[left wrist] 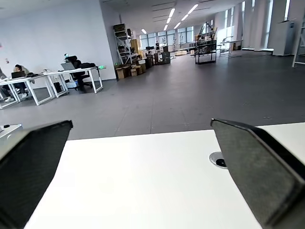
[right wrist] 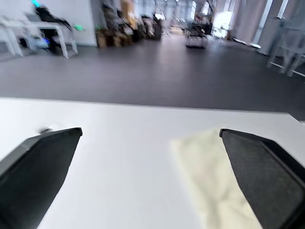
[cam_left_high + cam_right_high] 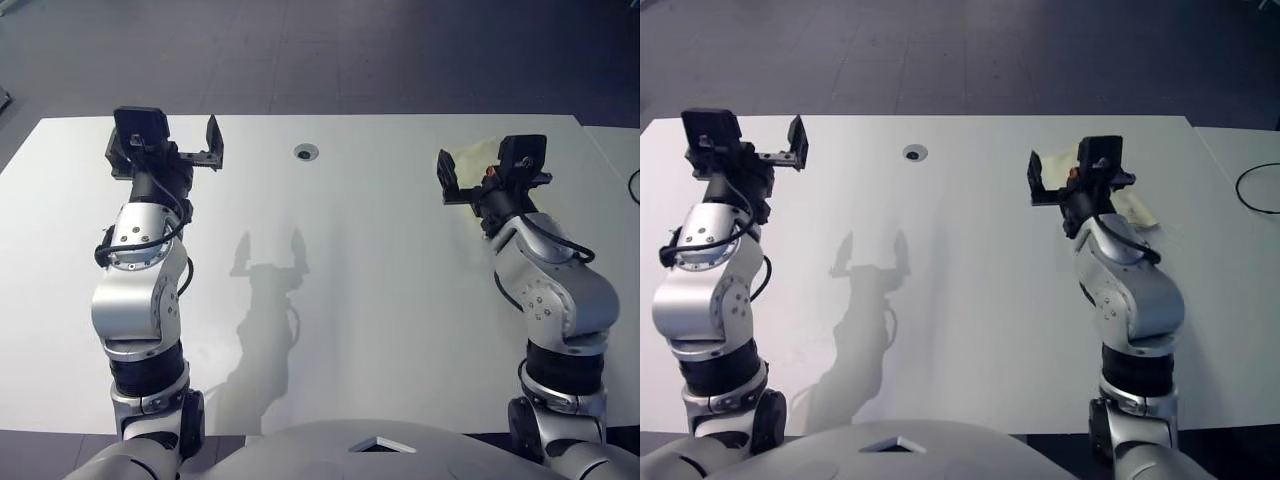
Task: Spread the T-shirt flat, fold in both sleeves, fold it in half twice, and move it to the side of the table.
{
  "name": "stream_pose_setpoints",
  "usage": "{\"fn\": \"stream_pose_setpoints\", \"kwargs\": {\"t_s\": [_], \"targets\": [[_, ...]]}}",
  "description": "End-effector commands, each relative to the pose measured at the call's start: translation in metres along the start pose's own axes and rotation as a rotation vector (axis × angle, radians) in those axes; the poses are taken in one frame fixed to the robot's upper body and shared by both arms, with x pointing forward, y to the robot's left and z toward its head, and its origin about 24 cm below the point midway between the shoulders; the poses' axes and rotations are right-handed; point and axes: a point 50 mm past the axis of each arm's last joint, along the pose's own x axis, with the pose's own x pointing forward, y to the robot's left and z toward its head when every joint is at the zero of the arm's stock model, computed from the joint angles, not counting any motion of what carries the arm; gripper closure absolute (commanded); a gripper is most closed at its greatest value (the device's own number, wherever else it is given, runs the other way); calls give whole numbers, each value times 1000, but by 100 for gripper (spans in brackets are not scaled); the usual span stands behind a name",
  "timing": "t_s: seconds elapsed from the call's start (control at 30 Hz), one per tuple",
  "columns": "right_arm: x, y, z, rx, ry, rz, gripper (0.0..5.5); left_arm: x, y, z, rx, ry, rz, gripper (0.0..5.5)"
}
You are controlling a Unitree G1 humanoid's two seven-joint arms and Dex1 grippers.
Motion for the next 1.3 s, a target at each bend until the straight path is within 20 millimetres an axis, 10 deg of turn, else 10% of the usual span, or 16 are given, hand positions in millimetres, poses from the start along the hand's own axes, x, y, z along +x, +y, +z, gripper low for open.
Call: {"fn": "stream_pose_setpoints", "kwargs": {"t_s": [0.03,1.3], "targets": [[1,0,2,-11,28,-6,13,0,-2,1,-8,30,-6,10],[19,7,2,-38,31,34,13,-6,1,3,-20,29,44,10]]}}
